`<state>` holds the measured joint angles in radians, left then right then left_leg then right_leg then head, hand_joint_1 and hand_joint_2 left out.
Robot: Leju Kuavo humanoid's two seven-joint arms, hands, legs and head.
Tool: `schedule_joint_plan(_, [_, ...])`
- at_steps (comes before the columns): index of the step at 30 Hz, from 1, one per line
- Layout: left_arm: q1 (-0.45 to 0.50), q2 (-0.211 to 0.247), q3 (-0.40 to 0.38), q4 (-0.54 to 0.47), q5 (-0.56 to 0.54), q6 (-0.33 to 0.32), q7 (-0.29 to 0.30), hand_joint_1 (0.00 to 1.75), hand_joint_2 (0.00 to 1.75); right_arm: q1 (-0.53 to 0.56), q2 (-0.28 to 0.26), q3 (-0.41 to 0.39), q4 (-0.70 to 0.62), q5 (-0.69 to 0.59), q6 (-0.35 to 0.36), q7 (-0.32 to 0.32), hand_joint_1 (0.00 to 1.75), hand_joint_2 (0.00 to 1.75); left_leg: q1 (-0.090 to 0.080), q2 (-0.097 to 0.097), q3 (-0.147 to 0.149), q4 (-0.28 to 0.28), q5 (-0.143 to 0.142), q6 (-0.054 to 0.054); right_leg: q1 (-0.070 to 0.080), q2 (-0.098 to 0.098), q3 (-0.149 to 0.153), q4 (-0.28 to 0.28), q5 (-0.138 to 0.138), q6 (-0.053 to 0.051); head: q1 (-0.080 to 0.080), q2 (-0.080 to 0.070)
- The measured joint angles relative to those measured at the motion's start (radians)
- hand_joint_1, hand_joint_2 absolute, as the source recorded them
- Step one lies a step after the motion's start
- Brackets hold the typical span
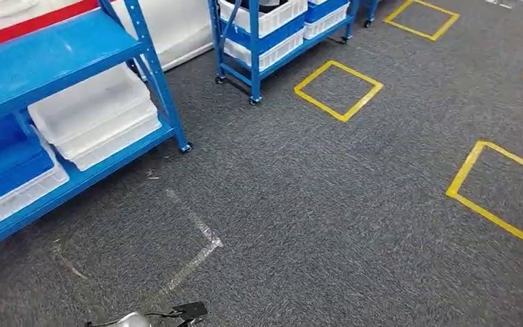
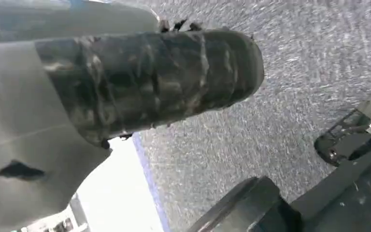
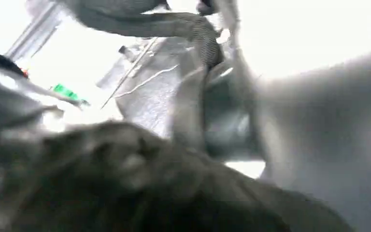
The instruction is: Take the parts from the cabinet and place them on the table.
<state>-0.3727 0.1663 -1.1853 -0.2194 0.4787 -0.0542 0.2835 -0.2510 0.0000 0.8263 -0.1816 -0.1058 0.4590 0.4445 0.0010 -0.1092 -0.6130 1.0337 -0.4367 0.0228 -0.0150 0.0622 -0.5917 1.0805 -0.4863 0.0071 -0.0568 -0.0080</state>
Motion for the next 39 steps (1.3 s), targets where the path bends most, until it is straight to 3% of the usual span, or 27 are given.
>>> schedule_joint_plan(1, [-0.014,-0.005,-0.006,0.0,-0.006,-0.011,0.011,0.0,0.0,-0.032,0.001,-0.006,-0.001,-0.021,0.011,0.016,0.0,0.0,-0.007,-0.007,-0.011,0.01,-0.001,-0.006,-0.003,0.041,0.003,-0.012,-0.011,0.002,0.002,0.0])
schedule_joint_plan(5, [-0.046,-0.015,-0.019,0.0,-0.007,-0.019,0.061,0.0,0.0,-0.106,0.01,-0.031,-0.007,-0.051,0.017,0.048,0.0,0.0,0.0,-0.055,-0.028,0.001,0.016,-0.028,-0.004,-0.006,0.003,-0.013,0.0,-0.022,0.0,0.0])
schedule_joint_plan(6, [-0.047,-0.022,-0.024,0.0,-0.007,-0.019,0.072,0.0,0.0,-0.114,0.012,-0.034,-0.008,-0.052,0.008,0.048,0.0,0.0,0.0,-0.029,-0.033,0.009,0.009,-0.029,-0.006,-0.022,0.009,-0.02,0.003,-0.028,0.0,0.0])
schedule_joint_plan(7, [-0.05,-0.026,-0.033,0.0,-0.008,-0.021,0.077,0.0,0.0,-0.116,0.011,-0.034,-0.008,-0.052,0.001,0.048,0.0,0.0,-0.007,0.031,-0.046,0.044,-0.011,-0.035,-0.004,-0.035,0.013,-0.023,0.002,-0.031,-0.008,0.0])
schedule_joint_plan(8, [-0.053,-0.03,-0.038,0.0,-0.012,-0.021,0.08,0.0,0.0,-0.121,0.011,-0.034,-0.009,-0.052,-0.002,0.048,0.0,0.0,-0.004,0.068,-0.078,0.108,-0.044,-0.04,-0.002,-0.047,0.015,-0.024,0.002,-0.036,-0.018,0.0])
schedule_joint_plan(10, [-0.059,-0.04,-0.052,0.0,-0.025,-0.027,0.082,0.0,0.0,-0.131,0.01,-0.035,-0.008,-0.051,-0.015,0.049,0.0,0.0,0.001,0.097,-0.158,0.263,-0.102,-0.046,0.003,-0.075,0.015,-0.024,-0.002,-0.04,-0.019,0.0])
schedule_joint_plan(11, [-0.06,-0.044,-0.057,0.0,-0.032,-0.03,0.082,0.0,0.0,-0.136,0.009,-0.039,-0.008,-0.05,-0.017,0.052,0.0,0.0,0.002,0.1,-0.182,0.305,-0.106,-0.048,0.004,-0.09,0.016,-0.024,-0.004,-0.042,-0.018,0.0])
schedule_joint_plan(12, [-0.061,-0.052,-0.063,0.0,-0.038,-0.03,0.082,0.0,0.0,-0.139,0.008,-0.042,-0.008,-0.05,-0.018,0.053,0.0,0.0,0.002,0.102,-0.181,0.296,-0.087,-0.047,0.004,-0.102,0.018,-0.024,-0.006,-0.042,-0.018,0.0])
schedule_joint_plan(14, [-0.063,-0.06,-0.072,0.0,-0.042,-0.027,0.08,0.0,0.0,-0.14,0.008,-0.049,-0.008,-0.05,-0.018,0.054,0.0,0.0,0.002,0.111,-0.107,0.151,-0.003,-0.04,0.004,-0.128,0.027,-0.024,-0.014,-0.039,-0.018,0.0])
schedule_joint_plan(15, [-0.066,-0.066,-0.079,0.0,-0.043,-0.024,0.079,0.0,0.0,-0.141,0.008,-0.051,-0.008,-0.05,-0.018,0.054,0.0,0.0,-0.001,0.134,-0.06,0.062,0.036,-0.033,0.005,-0.14,0.034,-0.024,-0.019,-0.037,-0.019,0.0])
schedule_joint_plan(16, [-0.071,-0.074,-0.084,0.0,-0.045,-0.024,0.079,0.0,0.0,-0.141,0.008,-0.052,-0.008,-0.047,-0.019,0.054,0.0,0.0,-0.014,0.189,-0.034,0.013,0.021,-0.027,0.008,-0.15,0.037,-0.027,-0.022,-0.032,-0.016,0.0])
schedule_joint_plan(17, [-0.079,-0.081,-0.085,0.0,-0.049,-0.025,0.081,0.0,0.0,-0.143,0.008,-0.053,-0.008,-0.043,-0.026,0.054,0.0,0.0,-0.023,0.185,-0.031,0.001,0.023,-0.014,0.014,-0.161,0.036,-0.026,-0.025,-0.026,-0.018,0.0])
schedule_joint_plan(20, [-0.087,-0.099,-0.093,0.0,-0.065,-0.042,0.093,0.0,0.0,-0.143,0.011,-0.055,-0.009,-0.044,-0.049,0.054,0.0,0.0,-0.025,0.147,-0.032,-0.006,0.024,-0.003,0.016,-0.194,0.049,-0.039,-0.029,-0.014,-0.015,0.0])
schedule_joint_plan(21, [-0.089,-0.107,-0.104,0.0,-0.075,-0.046,0.096,0.0,0.0,-0.141,0.011,-0.056,-0.009,-0.047,-0.056,0.054,0.0,0.0,-0.01,0.137,-0.02,-0.02,0.03,0.005,0.011,-0.166,0.047,-0.033,-0.038,-0.004,-0.014,0.0])
schedule_joint_plan(22, [-0.094,-0.114,-0.108,0.0,-0.081,-0.051,0.101,0.0,0.0,-0.14,0.011,-0.057,-0.009,-0.051,-0.059,0.054,0.0,0.0,-0.011,0.124,-0.014,-0.026,0.03,0.01,0.01,-0.105,0.042,-0.009,-0.052,-0.002,-0.009,0.0])
schedule_joint_plan(23, [-0.101,-0.12,-0.111,0.0,-0.084,-0.053,0.103,0.0,0.0,-0.138,0.011,-0.057,-0.009,-0.053,-0.063,0.054,0.0,0.0,-0.01,0.115,-0.013,-0.026,0.031,0.02,0.007,-0.075,0.006,0.063,-0.09,-0.003,-0.009,0.0])
schedule_joint_plan(25, [-0.109,-0.134,-0.117,0.0,-0.085,-0.054,0.103,0.0,0.0,-0.125,0.011,-0.058,-0.008,-0.053,-0.064,0.054,0.0,0.0,-0.011,0.086,-0.013,-0.025,0.029,0.023,0.007,-0.065,-0.08,0.219,-0.147,0.0,-0.008,0.0])
schedule_joint_plan(26, [-0.109,-0.141,-0.121,0.0,-0.085,-0.054,0.103,0.0,0.0,-0.119,0.011,-0.057,-0.008,-0.053,-0.064,0.054,0.0,0.0,-0.011,0.07,-0.013,-0.024,0.028,0.024,0.007,-0.064,-0.113,0.266,-0.152,0.001,-0.008,0.0])
schedule_joint_plan(28, [-0.109,-0.145,-0.126,0.0,-0.087,-0.054,0.103,0.0,0.0,-0.116,0.011,-0.058,-0.007,-0.054,-0.064,0.054,0.0,0.0,-0.009,0.039,-0.012,-0.019,0.026,0.022,0.004,-0.063,-0.113,0.219,-0.087,0.003,-0.008,0.0])
schedule_joint_plan(30, [-0.11,-0.149,-0.135,0.0,-0.091,-0.051,0.103,0.0,0.0,-0.117,0.011,-0.058,-0.007,-0.057,-0.066,0.054,0.0,0.0,-0.005,0.011,-0.011,-0.007,0.019,0.013,-0.005,-0.039,-0.047,0.046,0.019,0.006,-0.008,0.0])
schedule_joint_plan(31, [-0.111,-0.154,-0.139,0.0,-0.091,-0.046,0.103,0.0,0.0,-0.116,0.011,-0.06,-0.007,-0.058,-0.066,0.054,0.0,0.0,-0.003,-0.001,-0.016,-0.001,0.014,0.007,-0.012,0.011,-0.026,-0.002,0.018,0.007,-0.009,0.0])
schedule_joint_plan(32, [-0.113,-0.156,-0.14,0.0,-0.091,-0.045,0.104,0.0,0.0,-0.115,0.011,-0.061,-0.007,-0.058,-0.066,0.054,0.0,0.0,-0.008,-0.012,-0.023,0.01,0.011,0.001,-0.01,0.021,-0.022,-0.015,0.017,0.008,-0.008,0.0])
schedule_joint_plan(35, [-0.118,-0.165,-0.14,0.0,-0.074,-0.045,0.124,0.0,0.0,-0.106,0.011,-0.062,-0.007,-0.056,-0.07,0.049,0.0,0.0,-0.002,-0.041,-0.028,-0.003,0.021,-0.017,-0.003,-0.014,-0.018,-0.015,0.022,-0.007,-0.008,0.0])
schedule_joint_plan(36, [-0.117,-0.165,-0.14,0.001,-0.065,-0.045,0.134,0.0,0.0,-0.106,0.016,-0.062,-0.008,-0.056,-0.076,0.048,0.0,0.0,-0.001,-0.04,-0.037,-0.001,0.018,-0.02,-0.009,-0.025,-0.014,-0.023,0.026,-0.014,-0.009,0.0])
schedule_joint_plan(37, [-0.117,-0.166,-0.14,0.0,-0.056,-0.045,0.143,0.0,0.0,-0.107,0.016,-0.062,-0.008,-0.058,-0.087,0.047,0.0,0.0,-0.007,0.029,-0.04,0.02,0.006,-0.023,-0.007,-0.035,-0.008,-0.028,0.028,-0.02,-0.01,0.0])
schedule_joint_plan(38, [-0.119,-0.167,-0.14,0.0,-0.051,-0.045,0.15,0.0,0.0,-0.108,0.021,-0.064,-0.009,-0.06,-0.092,0.046,0.0,0.0,-0.006,0.07,-0.062,0.067,-0.021,-0.027,-0.004,-0.045,-0.006,-0.031,0.028,-0.026,-0.018,0.0])
schedule_joint_plan(39, [-0.123,-0.169,-0.14,0.0,-0.053,-0.045,0.152,0.0,0.0,-0.106,0.024,-0.066,-0.008,-0.062,-0.097,0.045,0.0,0.0,-0.004,0.09,-0.103,0.15,-0.061,-0.032,-0.001,-0.059,-0.005,-0.031,0.026,-0.029,-0.016,0.0])
